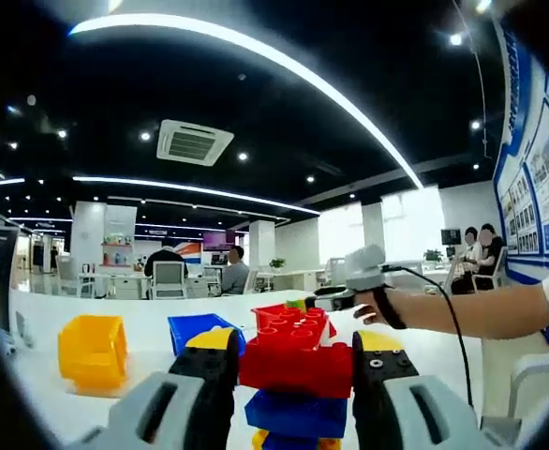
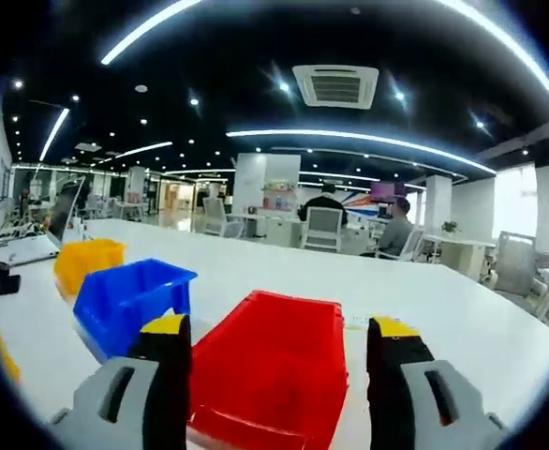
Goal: Take apart the toy blocks one by one and place each separated block into its matching bin, sorting the blocks by their type until all the connected pieces are disassembled and separated into the correct bins
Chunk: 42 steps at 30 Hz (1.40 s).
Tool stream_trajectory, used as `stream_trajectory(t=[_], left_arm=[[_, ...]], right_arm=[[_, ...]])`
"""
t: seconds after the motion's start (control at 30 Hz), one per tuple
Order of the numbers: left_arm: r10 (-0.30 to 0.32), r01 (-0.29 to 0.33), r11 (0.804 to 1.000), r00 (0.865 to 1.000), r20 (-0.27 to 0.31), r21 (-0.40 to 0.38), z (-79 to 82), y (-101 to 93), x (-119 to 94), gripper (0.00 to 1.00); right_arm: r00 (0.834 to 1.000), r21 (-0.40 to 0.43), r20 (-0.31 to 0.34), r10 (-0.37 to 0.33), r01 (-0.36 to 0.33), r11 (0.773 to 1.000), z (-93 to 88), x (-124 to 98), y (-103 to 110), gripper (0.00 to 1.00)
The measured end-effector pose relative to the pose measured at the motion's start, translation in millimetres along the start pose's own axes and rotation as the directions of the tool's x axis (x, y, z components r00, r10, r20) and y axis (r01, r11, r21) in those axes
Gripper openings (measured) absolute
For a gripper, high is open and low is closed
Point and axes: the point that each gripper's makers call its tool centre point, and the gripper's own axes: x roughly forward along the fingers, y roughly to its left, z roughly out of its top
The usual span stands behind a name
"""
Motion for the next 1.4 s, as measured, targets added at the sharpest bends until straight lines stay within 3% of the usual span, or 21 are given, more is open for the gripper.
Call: stream_trajectory(t=[0.03, 0.3, 0.97, 1.27, 1.4], left_arm=[[0.001, -0.001, 1.0, 1.0, 0.0, 0.001, 0.0, -0.2, 0, 0.49], [0.0, 0.0, 1.0, 1.0, 0.001, 0.003, 0.1, -0.1, 0, 0.49], [-0.002, 0.002, 1.0, 1.0, -0.003, 0.03, -1.4, 1.4, 0, 0.5], [-0.01, 0.01, 1.0, 1.0, -0.011, -0.027, -4.8, 3.4, -1, 0.51], [-0.017, 0.017, 1.0, 1.0, -0.018, -0.026, -6.6, 2.7, -2, 0.51]], right_arm=[[1.0, -0.002, 0.0, 0.004, -0.004, 1.0, 1.1, -2, 1, 0.66], [1.0, -0.019, 0.007, 0.002, -0.002, 1.0, 13.5, -14, 0, 0.57], [0.998, 0.019, 0.026, 0.06, -0.061, 0.998, 25.3, -49, 19, 0.52], [0.982, 0.001, 0.049, 0.183, -0.183, 0.983, 45.8, -77, 66, 0.5], [0.95, 0.028, 0.081, 0.302, -0.305, 0.952, 62.3, -99, 107, 0.5]])
